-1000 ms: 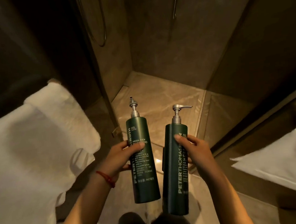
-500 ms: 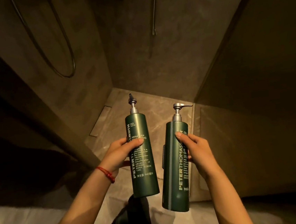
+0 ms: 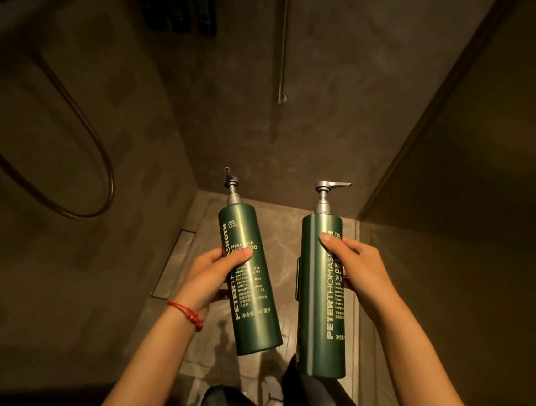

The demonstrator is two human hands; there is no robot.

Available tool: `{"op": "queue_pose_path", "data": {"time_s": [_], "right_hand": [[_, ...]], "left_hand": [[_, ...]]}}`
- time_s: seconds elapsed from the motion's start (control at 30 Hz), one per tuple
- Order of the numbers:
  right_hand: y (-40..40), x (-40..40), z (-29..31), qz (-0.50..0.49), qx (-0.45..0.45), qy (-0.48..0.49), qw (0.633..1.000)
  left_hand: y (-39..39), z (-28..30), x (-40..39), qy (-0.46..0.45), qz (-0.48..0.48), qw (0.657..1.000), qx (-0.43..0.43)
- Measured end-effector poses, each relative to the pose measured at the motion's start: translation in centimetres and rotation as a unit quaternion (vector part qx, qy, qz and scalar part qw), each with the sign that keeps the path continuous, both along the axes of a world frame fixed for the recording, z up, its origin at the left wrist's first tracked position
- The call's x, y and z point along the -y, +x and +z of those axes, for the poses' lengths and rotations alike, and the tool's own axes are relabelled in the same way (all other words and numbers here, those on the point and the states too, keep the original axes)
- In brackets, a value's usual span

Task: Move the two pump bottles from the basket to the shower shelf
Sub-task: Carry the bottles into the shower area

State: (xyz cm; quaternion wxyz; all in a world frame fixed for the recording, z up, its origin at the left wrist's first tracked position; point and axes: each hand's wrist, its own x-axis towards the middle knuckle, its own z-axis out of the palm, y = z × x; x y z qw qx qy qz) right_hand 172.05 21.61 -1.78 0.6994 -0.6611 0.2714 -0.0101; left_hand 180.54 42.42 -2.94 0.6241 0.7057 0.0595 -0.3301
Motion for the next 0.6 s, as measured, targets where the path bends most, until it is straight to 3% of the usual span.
{"op": "queue_pose_path", "data": {"time_s": [0.37,0.6], "right_hand": [[19.3,5.1,-0.9,0.148,-0.011,0.000,0.989],[32.1,6.2,1.4,0.331,0.001,-0.030,0.943]], "left_hand": [[10.7,-1.5,2.9,-0.015,0.167,0.986,0.005],[14.9,-0.6,6.6,-0.055,0.376,0.925,0.007]]}}
